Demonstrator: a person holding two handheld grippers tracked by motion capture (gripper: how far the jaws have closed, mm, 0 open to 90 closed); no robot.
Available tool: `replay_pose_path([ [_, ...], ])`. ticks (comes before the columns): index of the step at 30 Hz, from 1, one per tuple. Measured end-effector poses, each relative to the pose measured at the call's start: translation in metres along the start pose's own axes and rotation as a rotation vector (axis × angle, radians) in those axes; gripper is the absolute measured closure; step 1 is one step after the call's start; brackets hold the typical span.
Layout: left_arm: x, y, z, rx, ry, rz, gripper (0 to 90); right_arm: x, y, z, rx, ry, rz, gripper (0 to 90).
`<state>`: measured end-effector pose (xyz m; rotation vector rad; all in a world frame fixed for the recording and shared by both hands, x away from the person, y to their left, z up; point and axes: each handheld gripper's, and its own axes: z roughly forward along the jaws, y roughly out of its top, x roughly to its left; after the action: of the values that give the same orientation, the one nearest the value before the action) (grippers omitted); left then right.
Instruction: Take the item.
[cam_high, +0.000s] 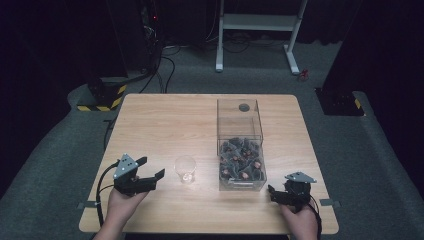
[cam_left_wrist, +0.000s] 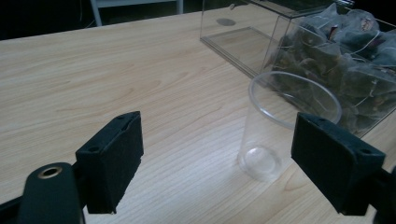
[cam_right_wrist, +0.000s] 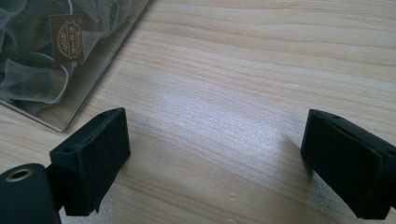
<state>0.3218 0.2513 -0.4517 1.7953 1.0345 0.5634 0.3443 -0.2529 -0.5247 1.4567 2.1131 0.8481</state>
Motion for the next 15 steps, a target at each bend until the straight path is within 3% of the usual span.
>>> replay_pose_path([
  [15, -0.017, 0.014, 0.013, 0.0, -0.039, 0.029, 17.5, 0.0, 0.0, 0.0, 0.0, 0.001, -0.001, 8.0],
])
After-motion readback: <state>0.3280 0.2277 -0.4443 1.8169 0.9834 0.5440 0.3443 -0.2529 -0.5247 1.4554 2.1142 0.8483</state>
